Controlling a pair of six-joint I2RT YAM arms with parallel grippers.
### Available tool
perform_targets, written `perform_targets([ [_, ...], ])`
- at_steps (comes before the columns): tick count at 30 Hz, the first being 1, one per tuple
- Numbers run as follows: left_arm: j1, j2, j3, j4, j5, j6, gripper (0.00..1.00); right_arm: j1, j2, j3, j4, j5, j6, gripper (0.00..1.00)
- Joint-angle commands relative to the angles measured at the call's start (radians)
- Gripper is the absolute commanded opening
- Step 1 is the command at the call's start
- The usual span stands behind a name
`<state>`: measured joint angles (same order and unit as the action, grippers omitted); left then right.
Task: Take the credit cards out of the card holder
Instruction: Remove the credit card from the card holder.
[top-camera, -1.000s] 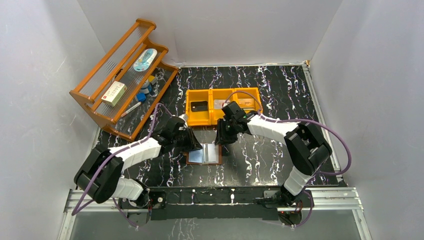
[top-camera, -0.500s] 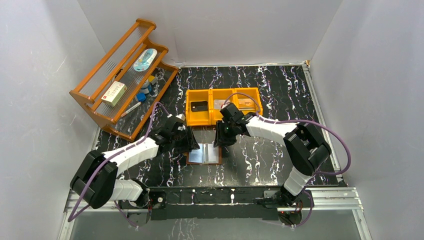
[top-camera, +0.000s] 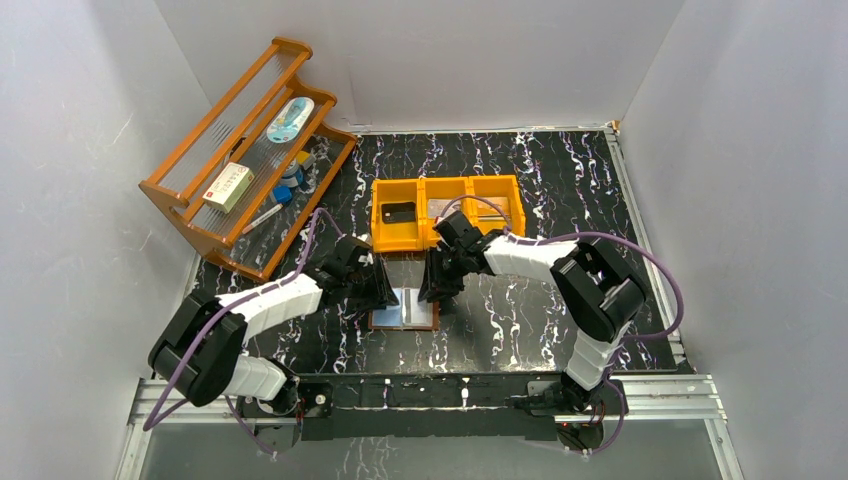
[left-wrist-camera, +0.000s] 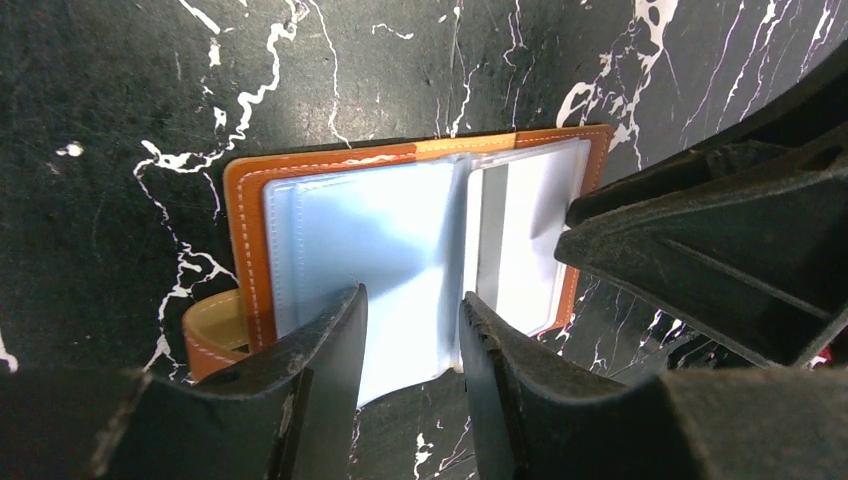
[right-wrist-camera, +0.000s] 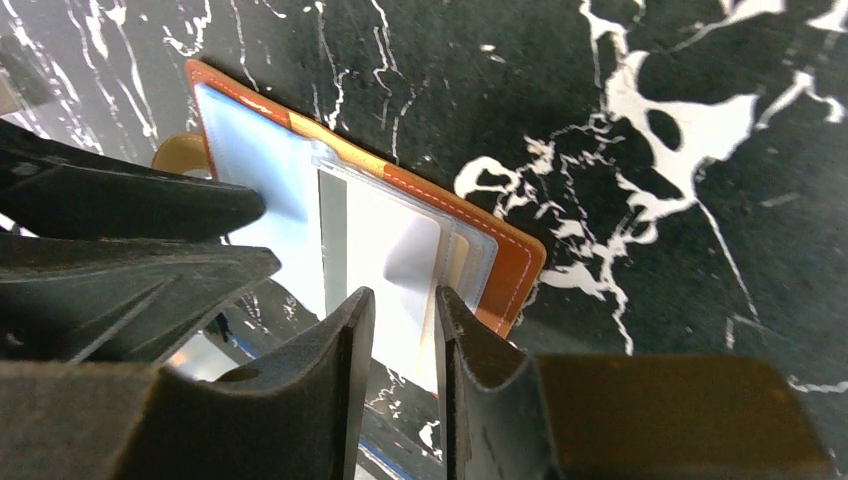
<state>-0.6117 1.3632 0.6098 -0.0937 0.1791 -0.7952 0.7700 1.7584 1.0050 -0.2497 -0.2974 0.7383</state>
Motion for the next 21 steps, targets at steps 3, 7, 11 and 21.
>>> perform_targets([
  [3,-0.002,0.042,-0.054,-0.016,0.020,0.000,0.33,0.006,0.055,-0.061,0.092,-0.046,0.033,0.35],
  [7,-0.002,0.062,-0.082,0.022,0.041,-0.018,0.28,0.006,0.041,-0.070,0.125,-0.069,0.035,0.27],
  [11,-0.002,0.036,-0.104,0.089,0.070,-0.056,0.31,0.007,0.057,-0.065,0.137,-0.097,0.048,0.24],
  [21,-0.002,0.101,-0.202,0.392,0.195,-0.258,0.32,0.007,0.090,-0.094,0.111,-0.059,0.078,0.24],
])
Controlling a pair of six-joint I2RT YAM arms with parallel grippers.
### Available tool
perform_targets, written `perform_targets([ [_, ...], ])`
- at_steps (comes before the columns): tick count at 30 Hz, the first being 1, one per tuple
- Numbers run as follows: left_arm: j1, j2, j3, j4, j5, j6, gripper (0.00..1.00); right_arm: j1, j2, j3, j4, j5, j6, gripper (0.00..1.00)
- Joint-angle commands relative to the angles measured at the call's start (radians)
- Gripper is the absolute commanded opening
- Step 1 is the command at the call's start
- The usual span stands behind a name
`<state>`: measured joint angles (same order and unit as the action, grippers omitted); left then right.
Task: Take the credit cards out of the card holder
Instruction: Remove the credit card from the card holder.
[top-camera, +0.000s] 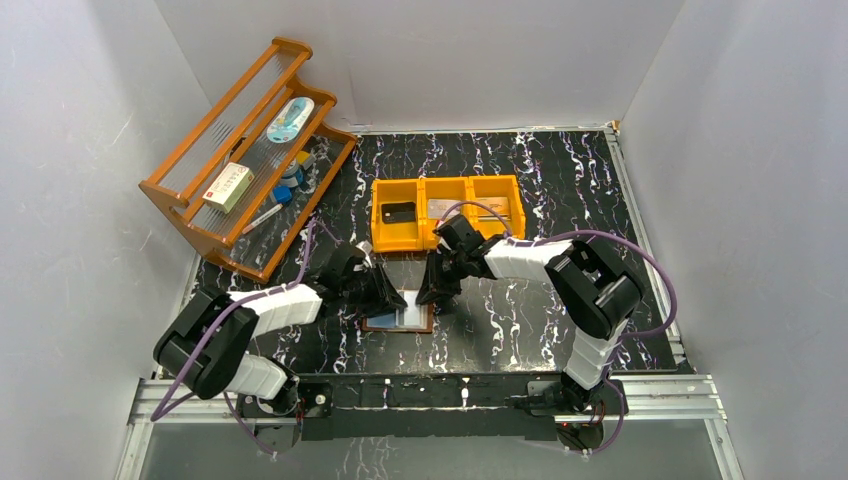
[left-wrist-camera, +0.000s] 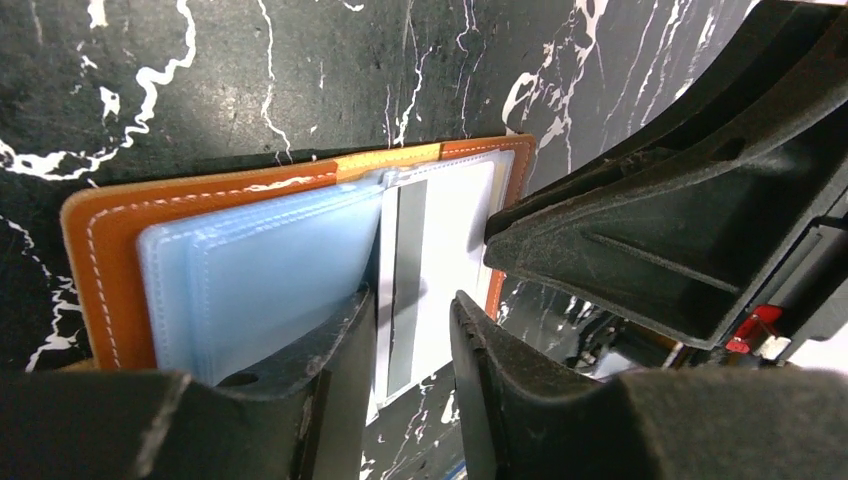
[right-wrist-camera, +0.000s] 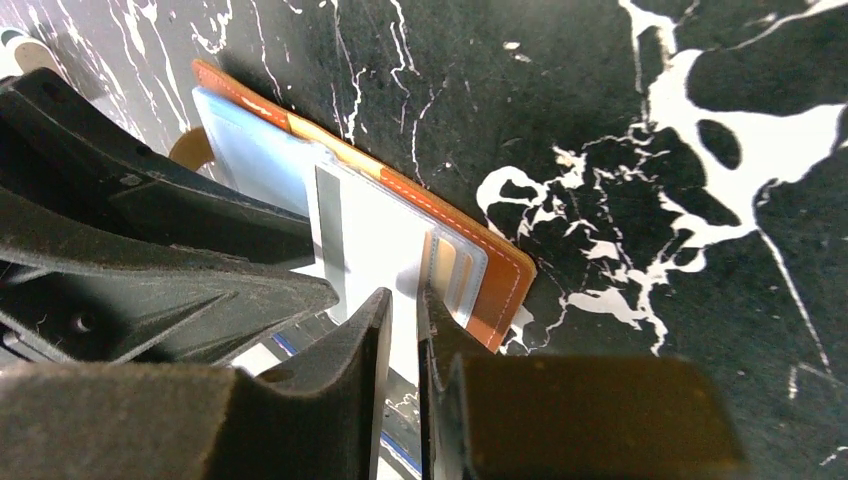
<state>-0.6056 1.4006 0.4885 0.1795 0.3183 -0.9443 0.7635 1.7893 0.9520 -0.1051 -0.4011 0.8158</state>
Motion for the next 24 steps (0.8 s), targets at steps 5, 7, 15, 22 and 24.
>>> perform_targets([
  [5,-0.008,0.169,-0.160,0.409,0.164,-0.225,0.23,0.014,0.066,-0.049,-0.027,0.032,0.001,0.23],
  [7,-0.008,0.196,-0.161,0.448,0.174,-0.236,0.18,0.013,0.066,-0.054,-0.023,0.028,0.001,0.22],
  [15,-0.008,0.181,-0.094,0.323,0.096,-0.200,0.02,0.013,0.045,-0.080,-0.018,0.026,-0.008,0.21],
  [22,-0.008,0.140,-0.024,0.133,0.011,-0.130,0.00,0.013,0.021,-0.089,-0.065,0.089,-0.026,0.21],
  [24,-0.008,0.111,-0.016,0.080,-0.025,-0.107,0.00,0.012,0.009,-0.087,-0.098,0.132,-0.036,0.21],
])
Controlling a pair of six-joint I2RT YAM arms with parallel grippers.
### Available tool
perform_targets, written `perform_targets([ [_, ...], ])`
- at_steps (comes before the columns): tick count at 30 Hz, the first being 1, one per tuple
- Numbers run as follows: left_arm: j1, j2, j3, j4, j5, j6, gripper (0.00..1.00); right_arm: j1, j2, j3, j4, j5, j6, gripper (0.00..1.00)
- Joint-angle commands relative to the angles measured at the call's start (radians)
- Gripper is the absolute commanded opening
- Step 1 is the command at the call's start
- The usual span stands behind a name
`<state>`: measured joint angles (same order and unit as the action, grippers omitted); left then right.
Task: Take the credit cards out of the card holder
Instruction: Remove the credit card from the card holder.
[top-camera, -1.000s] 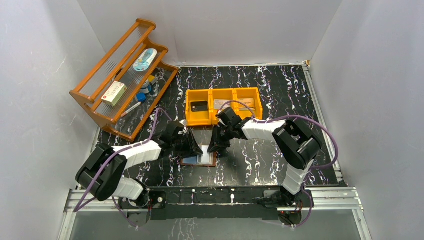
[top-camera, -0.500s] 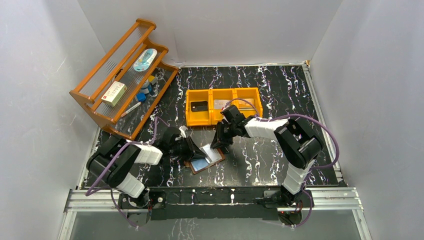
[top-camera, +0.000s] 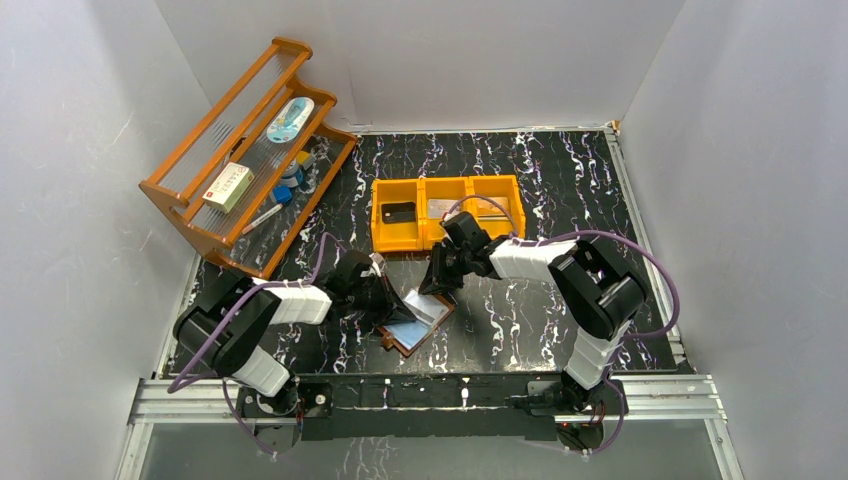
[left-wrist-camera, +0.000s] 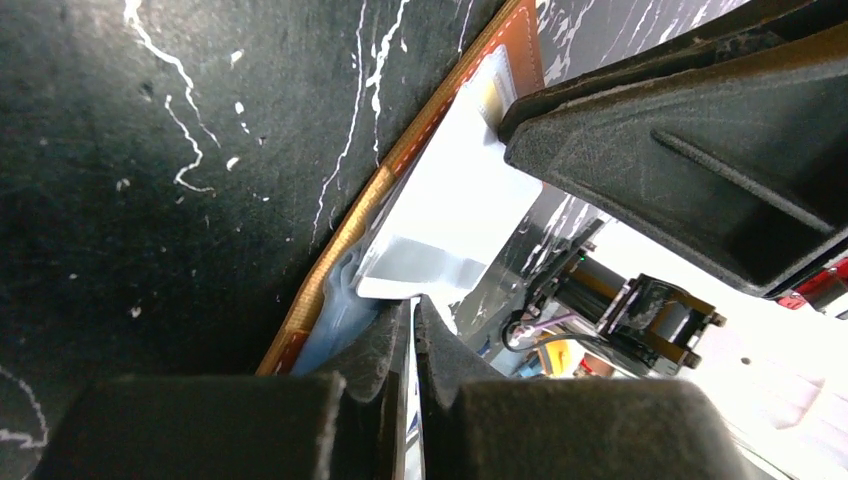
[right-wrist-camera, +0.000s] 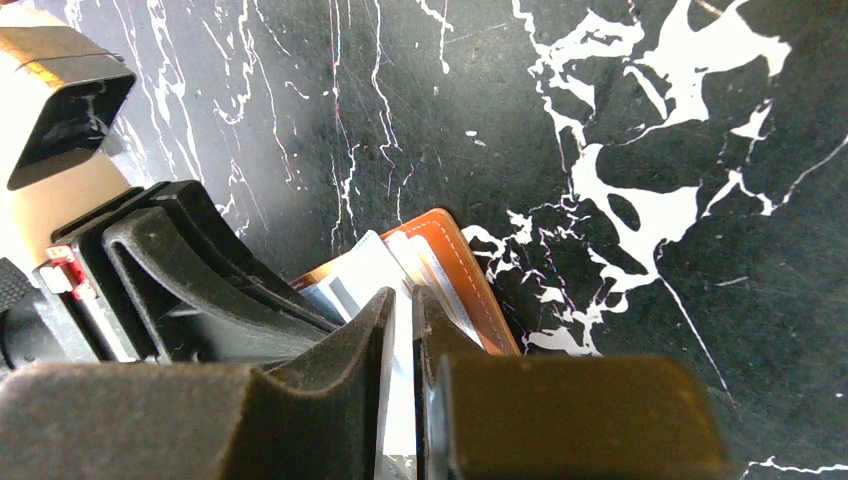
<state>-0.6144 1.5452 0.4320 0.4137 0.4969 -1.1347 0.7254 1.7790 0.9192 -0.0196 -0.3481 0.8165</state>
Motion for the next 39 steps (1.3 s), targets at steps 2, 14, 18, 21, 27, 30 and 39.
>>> perform_targets([
  [2,0.002,-0.064,0.051,-0.209,-0.240,0.109,0.00,0.049,0.006,-0.055,-0.214,0.116,-0.043,0.21],
  [14,0.018,-0.116,0.246,-0.484,-0.336,0.320,0.00,0.043,-0.144,-0.029,-0.301,0.225,-0.138,0.37],
  [18,0.018,-0.168,0.249,-0.547,-0.339,0.344,0.05,0.043,-0.181,0.032,-0.329,0.233,-0.187,0.43],
  [21,0.018,-0.235,0.233,-0.595,-0.355,0.351,0.22,0.045,-0.188,0.064,-0.326,0.205,-0.179,0.41],
  [27,0.018,-0.278,0.223,-0.665,-0.344,0.396,0.55,0.051,-0.175,0.057,-0.273,0.141,-0.135,0.38],
  [30,0.016,-0.231,0.222,-0.649,-0.294,0.411,0.58,0.055,-0.157,0.050,-0.246,0.105,-0.111,0.39],
  [39,0.017,-0.157,0.224,-0.614,-0.247,0.423,0.54,0.060,-0.086,0.001,-0.223,0.113,-0.052,0.38],
])
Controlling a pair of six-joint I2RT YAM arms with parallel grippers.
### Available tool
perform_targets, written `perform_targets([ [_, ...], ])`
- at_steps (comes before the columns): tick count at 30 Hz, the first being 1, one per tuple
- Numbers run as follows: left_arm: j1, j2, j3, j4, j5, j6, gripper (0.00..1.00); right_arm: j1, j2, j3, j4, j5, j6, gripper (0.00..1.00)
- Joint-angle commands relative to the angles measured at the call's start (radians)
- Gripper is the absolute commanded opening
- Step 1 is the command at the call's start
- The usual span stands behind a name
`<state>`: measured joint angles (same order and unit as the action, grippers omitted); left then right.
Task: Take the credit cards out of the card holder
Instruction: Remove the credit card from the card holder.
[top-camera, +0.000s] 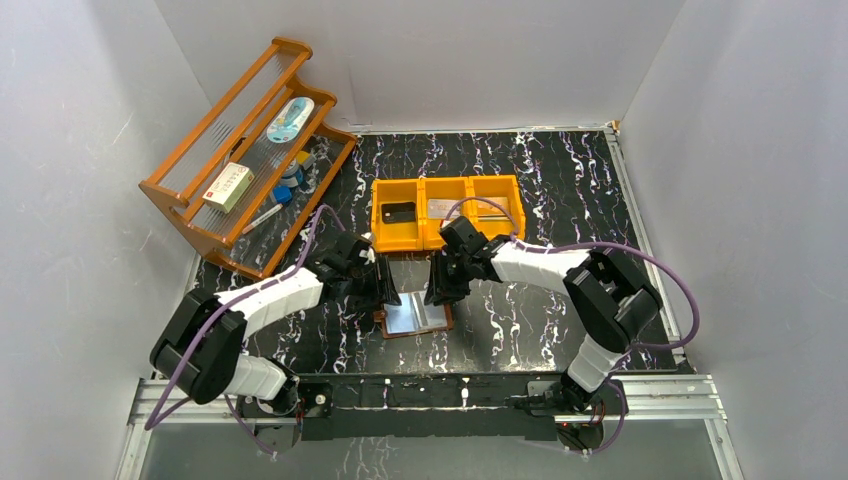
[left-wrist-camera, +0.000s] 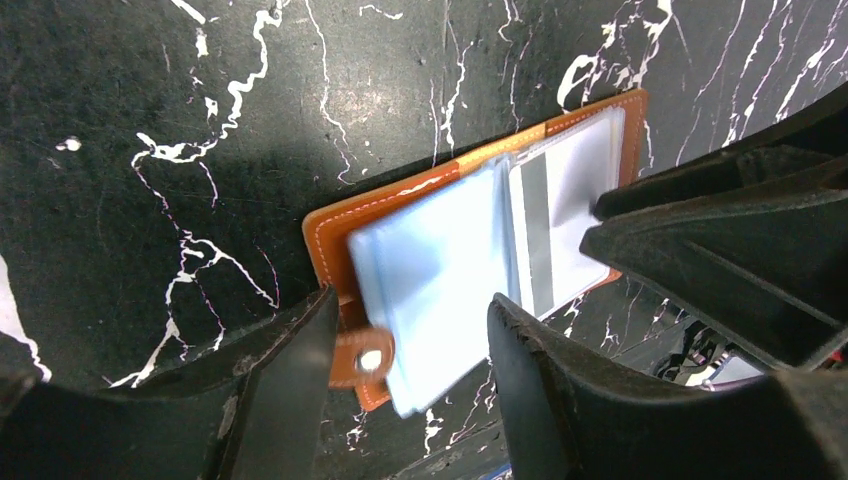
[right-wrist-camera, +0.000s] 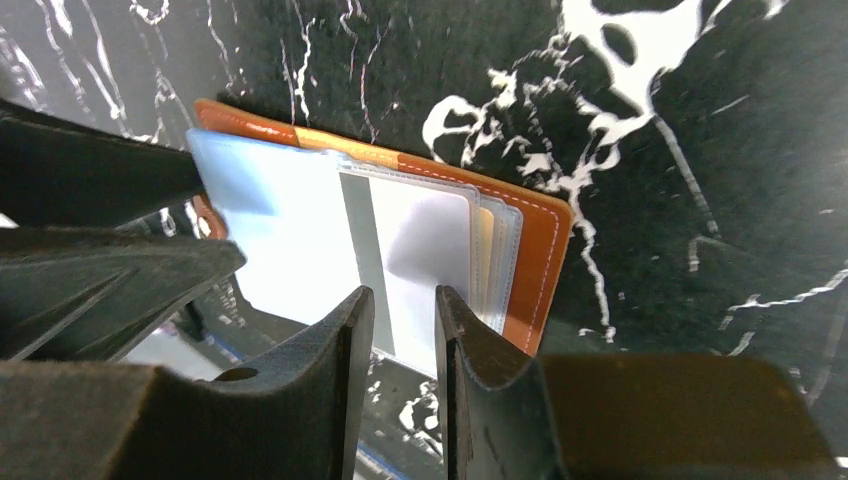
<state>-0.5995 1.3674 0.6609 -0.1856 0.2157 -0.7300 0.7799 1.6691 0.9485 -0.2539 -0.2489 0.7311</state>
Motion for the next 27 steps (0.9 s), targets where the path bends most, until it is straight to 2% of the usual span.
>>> perform_targets([
  [1,0.003,0.025,-0.008,-0.013,0.033,0.017,0.54,0.005,0.025,-0.030,0.001,0.029,0.031,0.38],
  [6,0.002,0.039,-0.019,-0.012,0.033,0.012,0.49,0.005,0.019,0.004,-0.025,0.008,-0.011,0.39],
  [13,0.002,0.050,-0.011,-0.023,0.027,0.018,0.41,0.005,-0.028,0.045,-0.104,0.110,-0.039,0.40],
  [20,0.003,0.053,-0.003,-0.034,0.020,0.018,0.38,0.005,0.000,0.040,-0.093,0.080,-0.041,0.40],
  [27,0.002,0.059,0.000,-0.022,0.040,0.022,0.25,0.005,0.010,0.017,-0.017,-0.015,-0.027,0.33],
])
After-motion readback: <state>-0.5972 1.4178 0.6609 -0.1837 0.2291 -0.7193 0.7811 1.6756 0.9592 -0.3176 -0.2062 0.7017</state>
